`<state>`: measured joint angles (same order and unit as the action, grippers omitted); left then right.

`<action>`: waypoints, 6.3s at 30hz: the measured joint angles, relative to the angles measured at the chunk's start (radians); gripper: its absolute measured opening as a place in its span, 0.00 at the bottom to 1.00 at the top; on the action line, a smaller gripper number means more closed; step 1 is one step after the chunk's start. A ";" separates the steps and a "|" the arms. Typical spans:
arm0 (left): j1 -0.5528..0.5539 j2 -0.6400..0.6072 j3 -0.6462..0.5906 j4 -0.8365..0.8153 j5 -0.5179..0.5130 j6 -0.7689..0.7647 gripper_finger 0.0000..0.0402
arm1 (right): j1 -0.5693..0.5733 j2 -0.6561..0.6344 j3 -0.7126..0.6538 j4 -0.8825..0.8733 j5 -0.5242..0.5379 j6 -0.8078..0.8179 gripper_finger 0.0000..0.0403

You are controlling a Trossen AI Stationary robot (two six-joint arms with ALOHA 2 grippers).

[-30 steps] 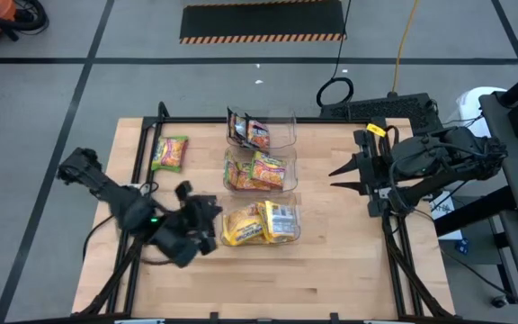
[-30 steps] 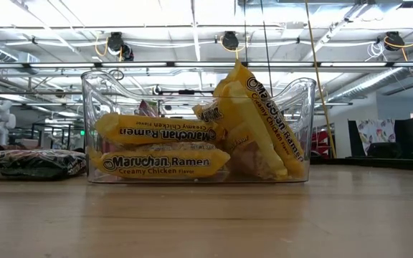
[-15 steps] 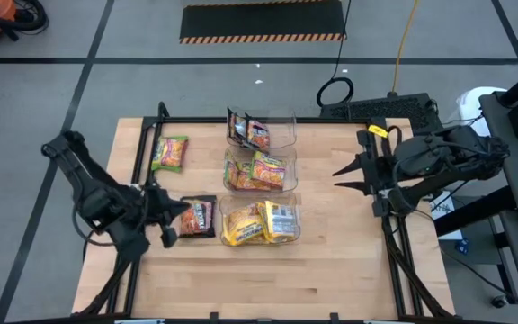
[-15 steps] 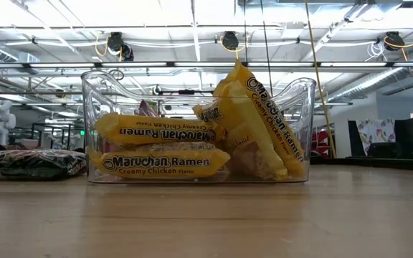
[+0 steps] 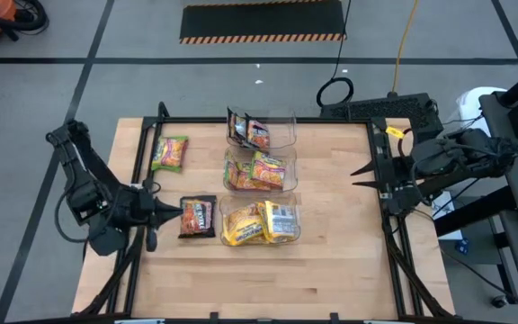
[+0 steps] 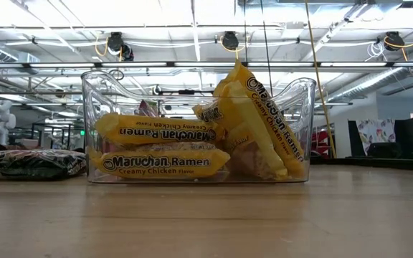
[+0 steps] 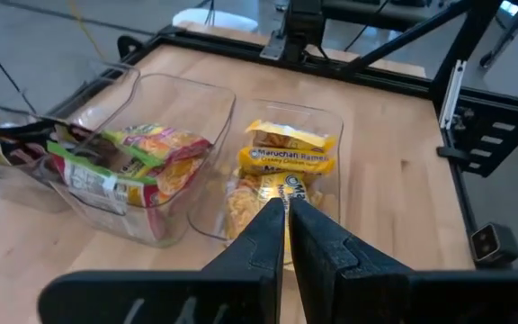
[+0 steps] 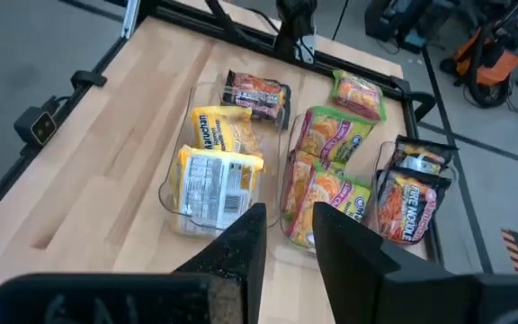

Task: Sort Maruchan noodles
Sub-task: Put the black noodle pack into the top transparent bin

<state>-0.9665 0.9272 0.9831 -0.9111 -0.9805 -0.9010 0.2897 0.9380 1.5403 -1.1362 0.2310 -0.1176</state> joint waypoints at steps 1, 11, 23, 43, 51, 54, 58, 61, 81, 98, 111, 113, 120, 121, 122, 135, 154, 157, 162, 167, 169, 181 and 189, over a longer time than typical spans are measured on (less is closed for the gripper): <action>-0.010 -0.009 -0.011 0.000 -0.010 0.003 0.06 | 0.000 -0.024 -0.038 0.026 0.000 0.000 0.23; -0.087 -0.092 -0.102 0.002 -0.053 -0.050 0.06 | 0.000 -0.173 -0.299 0.246 0.000 0.057 0.23; -0.138 -0.102 -0.112 0.031 -0.052 -0.073 0.06 | 0.000 -0.175 -0.373 0.392 0.000 0.054 0.23; -0.142 -0.102 -0.112 0.042 -0.035 -0.018 0.06 | 0.000 -0.139 -0.372 0.787 0.003 0.043 0.23; -0.141 -0.102 -0.112 0.042 -0.033 -0.018 0.06 | 0.000 -0.103 -0.372 0.786 0.003 0.045 0.23; -0.141 -0.102 -0.112 0.042 -0.032 -0.018 0.06 | 0.000 -0.095 -0.372 0.787 0.003 0.030 0.23; -0.141 -0.102 -0.112 0.042 -0.032 -0.018 0.06 | 0.000 -0.092 -0.372 0.786 0.004 0.019 0.23; -0.141 -0.102 -0.112 0.042 -0.032 -0.018 0.06 | 0.000 -0.092 -0.372 0.786 0.004 0.019 0.23; -0.141 -0.107 -0.162 0.043 -0.101 -0.077 0.06 | -0.001 -0.160 -0.371 0.570 0.005 0.158 0.23; -0.136 -0.116 -0.270 0.085 -0.091 -0.419 0.06 | -0.001 -0.170 -0.371 0.570 0.004 0.159 0.23; 0.004 0.069 -0.270 0.235 0.435 -0.313 0.06 | -0.001 -0.170 -0.371 0.571 0.004 0.159 0.23; 0.013 0.119 -0.270 0.235 0.487 -0.312 0.06 | -0.001 -0.170 -0.372 0.571 0.004 0.159 0.23; 0.015 0.253 -0.270 0.233 0.532 -0.311 0.06 | -0.001 -0.170 -0.372 0.571 0.004 0.153 0.23; 0.015 0.268 -0.270 0.232 0.531 -0.305 0.06 | -0.001 -0.170 -0.372 0.571 0.004 0.150 0.23; 0.015 0.282 -0.270 0.228 0.531 -0.304 0.06 | -0.001 -0.170 -0.372 0.571 0.004 0.146 0.23; 0.059 0.401 -0.270 0.202 0.623 -0.380 0.06 | -0.001 -0.170 -0.372 0.571 0.004 0.132 0.23; 0.201 0.401 -0.270 0.219 0.669 -0.312 0.07 | -0.001 -0.170 -0.372 0.571 0.004 0.132 0.23; 0.209 0.401 -0.270 0.192 0.667 -0.290 0.07 | -0.001 -0.170 -0.372 0.571 0.004 0.132 0.23; 0.209 0.401 -0.269 0.200 0.668 -0.156 0.07 | -0.001 -0.169 -0.372 0.571 0.004 0.132 0.23; 0.209 0.401 -0.269 0.211 0.669 -0.125 0.03 | -0.001 -0.169 -0.372 0.571 0.004 0.133 0.23; 0.209 0.401 -0.269 0.212 0.669 -0.132 0.01 | -0.001 -0.169 -0.372 0.571 0.004 0.132 0.23; 0.225 0.404 -0.269 0.227 0.711 -0.236 0.12 | -0.001 -0.169 -0.372 0.590 0.004 0.132 0.23; 0.225 0.476 -0.269 0.220 0.711 -0.145 0.19 | -0.001 -0.169 -0.372 0.590 0.004 0.133 0.23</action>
<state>-0.7411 1.4032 0.7139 -0.6910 -0.2699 -1.0464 0.2886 0.7689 1.1687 -0.5465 0.2352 0.0151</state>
